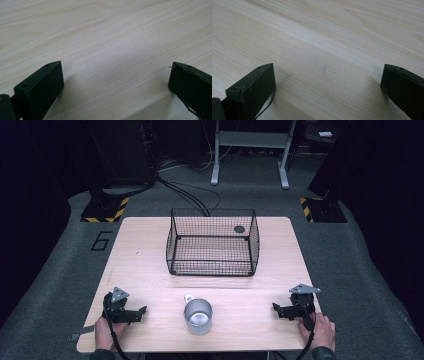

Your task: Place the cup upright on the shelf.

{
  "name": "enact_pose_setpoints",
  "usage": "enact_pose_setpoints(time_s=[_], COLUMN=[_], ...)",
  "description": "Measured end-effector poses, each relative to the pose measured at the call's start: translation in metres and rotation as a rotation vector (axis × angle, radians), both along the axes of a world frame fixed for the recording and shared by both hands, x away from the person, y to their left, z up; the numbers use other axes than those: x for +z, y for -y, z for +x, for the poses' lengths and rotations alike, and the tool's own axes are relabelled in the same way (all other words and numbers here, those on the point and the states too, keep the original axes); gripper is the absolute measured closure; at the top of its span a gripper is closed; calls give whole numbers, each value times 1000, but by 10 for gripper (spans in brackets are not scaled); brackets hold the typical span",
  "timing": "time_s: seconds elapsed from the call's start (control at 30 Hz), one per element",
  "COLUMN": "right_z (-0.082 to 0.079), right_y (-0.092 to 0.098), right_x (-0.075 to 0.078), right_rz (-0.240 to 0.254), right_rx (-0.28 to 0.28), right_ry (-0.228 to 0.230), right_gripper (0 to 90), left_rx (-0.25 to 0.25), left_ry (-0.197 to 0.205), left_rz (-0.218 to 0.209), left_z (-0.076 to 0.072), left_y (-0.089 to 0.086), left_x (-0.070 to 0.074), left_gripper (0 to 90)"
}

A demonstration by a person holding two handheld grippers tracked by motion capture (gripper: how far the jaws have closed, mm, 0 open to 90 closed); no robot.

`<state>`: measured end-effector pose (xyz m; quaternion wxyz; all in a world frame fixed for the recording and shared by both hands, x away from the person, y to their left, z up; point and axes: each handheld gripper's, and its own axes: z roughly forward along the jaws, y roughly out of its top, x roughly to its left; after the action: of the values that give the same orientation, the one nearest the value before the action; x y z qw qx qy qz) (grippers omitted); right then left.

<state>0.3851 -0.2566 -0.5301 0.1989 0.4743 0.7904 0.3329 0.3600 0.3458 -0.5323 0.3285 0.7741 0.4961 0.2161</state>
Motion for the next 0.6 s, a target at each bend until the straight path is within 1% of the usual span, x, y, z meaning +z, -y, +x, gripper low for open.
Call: enact_pose_setpoints(time_s=[0.27, 0.3, 0.37, 0.4, 0.43, 0.47, 0.5, 0.57, 0.6], right_z=[0, 0, 0, 0, 0, 0, 0, 0, 0], right_y=[0, 0, 0, 0, 0, 0, 0, 0, 0], right_x=[0, 0, 0, 0, 0, 0, 0, 0, 0], right_rz=[4, 4, 4, 4, 4, 4, 4, 4, 4], right_rx=[2, 2, 3, 3, 4, 4, 4, 4, 4], right_ry=[5, 5, 5, 4, 5, 5, 4, 5, 5], right_gripper=[0, 0, 0, 0, 0, 0, 0, 0, 0], left_rx=[6, 1, 8, 13, 21, 19, 13, 18, 16], left_ry=[2, -9, -11, -11, 4, 2, -11, 1, -1], left_rz=[1, 5, 2, 1, -1, 0, -3, -14, -24], left_z=[0, 0, 0, 0, -1, -1, -1, 0, -1], left_y=[0, 0, 0, 1, 2, 2, 1, 1, 0], left_x=[0, 1, 1, 1, 0, 0, 1, 0, 0], left_gripper=[1, 1, 1, 1, 1, 1, 1, 2, 1])
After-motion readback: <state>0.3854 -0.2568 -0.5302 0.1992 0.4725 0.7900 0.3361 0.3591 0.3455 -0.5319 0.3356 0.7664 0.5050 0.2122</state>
